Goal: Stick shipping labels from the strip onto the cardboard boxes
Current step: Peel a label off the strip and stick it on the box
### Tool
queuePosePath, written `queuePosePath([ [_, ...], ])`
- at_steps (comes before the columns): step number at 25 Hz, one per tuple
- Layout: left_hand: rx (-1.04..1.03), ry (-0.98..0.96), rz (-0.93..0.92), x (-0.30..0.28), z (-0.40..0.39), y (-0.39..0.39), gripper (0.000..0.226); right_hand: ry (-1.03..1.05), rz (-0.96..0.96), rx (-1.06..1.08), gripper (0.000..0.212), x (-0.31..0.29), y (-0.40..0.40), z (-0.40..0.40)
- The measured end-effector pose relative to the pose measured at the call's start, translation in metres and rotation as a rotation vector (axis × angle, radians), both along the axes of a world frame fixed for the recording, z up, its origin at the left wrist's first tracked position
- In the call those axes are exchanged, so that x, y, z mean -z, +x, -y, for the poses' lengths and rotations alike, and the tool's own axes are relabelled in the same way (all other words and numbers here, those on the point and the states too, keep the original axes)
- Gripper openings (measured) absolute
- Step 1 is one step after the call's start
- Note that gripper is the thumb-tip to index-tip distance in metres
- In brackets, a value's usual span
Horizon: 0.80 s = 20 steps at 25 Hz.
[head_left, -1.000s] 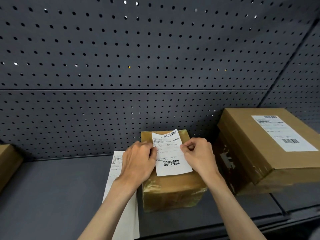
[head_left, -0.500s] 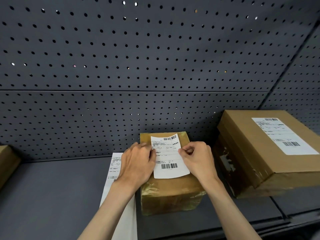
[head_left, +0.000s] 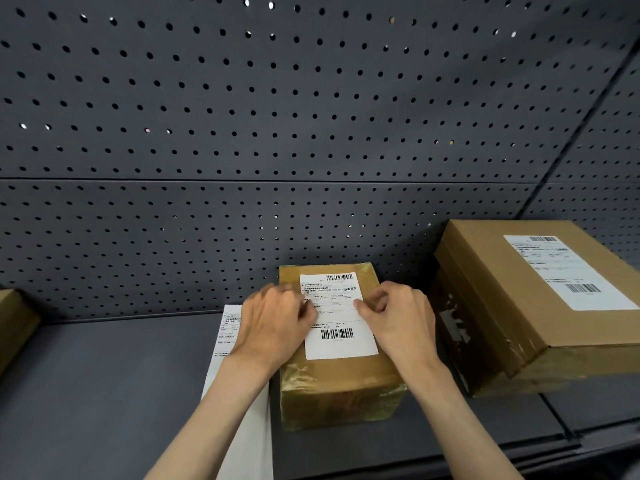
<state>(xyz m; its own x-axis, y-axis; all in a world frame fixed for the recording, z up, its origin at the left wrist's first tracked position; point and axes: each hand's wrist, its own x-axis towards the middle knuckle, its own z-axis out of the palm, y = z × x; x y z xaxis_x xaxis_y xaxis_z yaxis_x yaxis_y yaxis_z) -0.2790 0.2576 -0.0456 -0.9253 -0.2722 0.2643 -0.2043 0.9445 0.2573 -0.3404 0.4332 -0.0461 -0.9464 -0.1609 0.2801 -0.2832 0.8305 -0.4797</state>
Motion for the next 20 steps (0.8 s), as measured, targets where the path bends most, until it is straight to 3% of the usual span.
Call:
queuePosePath([
  [2,0.042,0.0,-0.019,0.0,0.005,0.0,0.046,0.058,-0.087,-0.046,0.034,0.0,-0.004,-0.009],
  [5,0.24,-0.048,-0.124,-0.002,0.011,-0.002,0.019,0.204,-0.138,-0.365,0.04,0.001,-0.018,-0.018],
  [8,0.363,-0.061,0.056,0.001,0.014,-0.009,0.056,0.299,-0.027,-0.6,0.049,0.003,-0.028,-0.011],
  [14,0.28,-0.037,0.125,0.007,0.018,-0.009,0.069,0.335,-0.065,-0.473,0.059,0.007,-0.032,-0.019],
  [17,0.227,0.117,0.066,0.001,0.013,0.001,0.073,0.248,-0.086,-0.435,0.062,0.008,-0.02,-0.024],
  [20,0.235,0.199,0.053,0.001,-0.002,0.023,0.091,0.167,-0.083,-0.455,0.073,0.006,0.005,-0.021],
])
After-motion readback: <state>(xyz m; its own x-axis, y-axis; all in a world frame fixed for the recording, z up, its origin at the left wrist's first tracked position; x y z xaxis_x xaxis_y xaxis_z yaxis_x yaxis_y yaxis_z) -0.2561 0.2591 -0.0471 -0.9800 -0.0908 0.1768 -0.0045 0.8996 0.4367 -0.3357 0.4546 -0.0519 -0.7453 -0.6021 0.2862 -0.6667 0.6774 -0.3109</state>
